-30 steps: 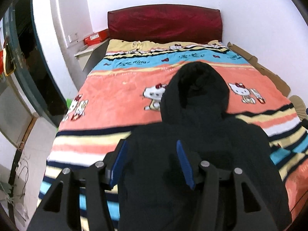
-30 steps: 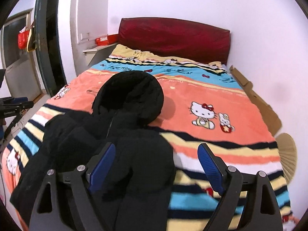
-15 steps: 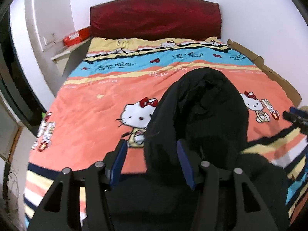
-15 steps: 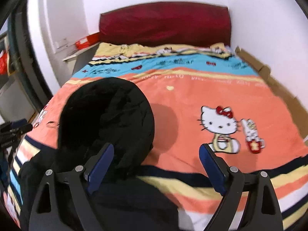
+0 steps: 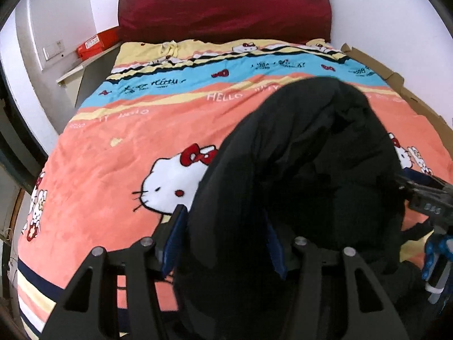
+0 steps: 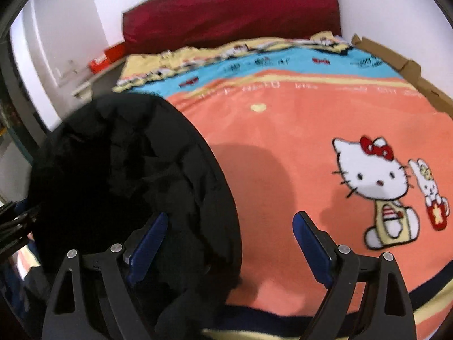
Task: Fold large clothes
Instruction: 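Grasp the black jacket's hood with both grippers, then lift the hood and fold it over the jacket body toward the hem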
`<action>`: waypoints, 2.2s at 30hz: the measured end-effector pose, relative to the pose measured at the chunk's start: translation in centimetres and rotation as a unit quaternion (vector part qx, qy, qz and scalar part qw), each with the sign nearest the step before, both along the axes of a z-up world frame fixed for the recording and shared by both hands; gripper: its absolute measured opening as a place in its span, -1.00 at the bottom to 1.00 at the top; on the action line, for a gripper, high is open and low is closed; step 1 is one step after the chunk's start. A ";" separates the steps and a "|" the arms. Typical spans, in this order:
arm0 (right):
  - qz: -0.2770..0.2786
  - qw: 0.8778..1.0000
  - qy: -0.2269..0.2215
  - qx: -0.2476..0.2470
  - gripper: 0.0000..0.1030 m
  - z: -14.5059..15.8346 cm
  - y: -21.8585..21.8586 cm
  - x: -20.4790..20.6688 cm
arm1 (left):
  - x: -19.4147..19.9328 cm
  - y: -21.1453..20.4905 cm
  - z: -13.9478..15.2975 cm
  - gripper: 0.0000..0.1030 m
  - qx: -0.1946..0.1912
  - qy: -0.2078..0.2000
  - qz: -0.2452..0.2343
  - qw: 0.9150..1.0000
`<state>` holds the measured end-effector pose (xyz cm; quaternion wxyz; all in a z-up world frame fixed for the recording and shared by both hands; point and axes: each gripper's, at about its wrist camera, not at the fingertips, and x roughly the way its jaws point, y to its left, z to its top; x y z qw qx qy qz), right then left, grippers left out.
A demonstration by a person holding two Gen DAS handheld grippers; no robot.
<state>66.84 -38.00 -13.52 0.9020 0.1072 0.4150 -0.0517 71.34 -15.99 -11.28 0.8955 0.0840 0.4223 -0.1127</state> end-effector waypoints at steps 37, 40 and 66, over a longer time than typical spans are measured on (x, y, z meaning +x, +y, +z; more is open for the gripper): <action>0.249 0.963 -0.101 -0.018 -0.85 9.3 13.5 -40.9 | -38.0 16.2 3.6 -0.87 -0.153 -0.055 -0.033 0.986; 0.253 0.963 -0.093 -0.023 -0.85 7.8 14.0 -43.1 | -39.9 15.8 2.3 -0.87 -0.144 -0.060 -0.045 0.987; 0.229 0.972 -0.024 -0.053 -0.84 0.5 14.1 -41.3 | -41.5 16.9 -2.1 -0.28 -0.124 -0.019 0.001 0.992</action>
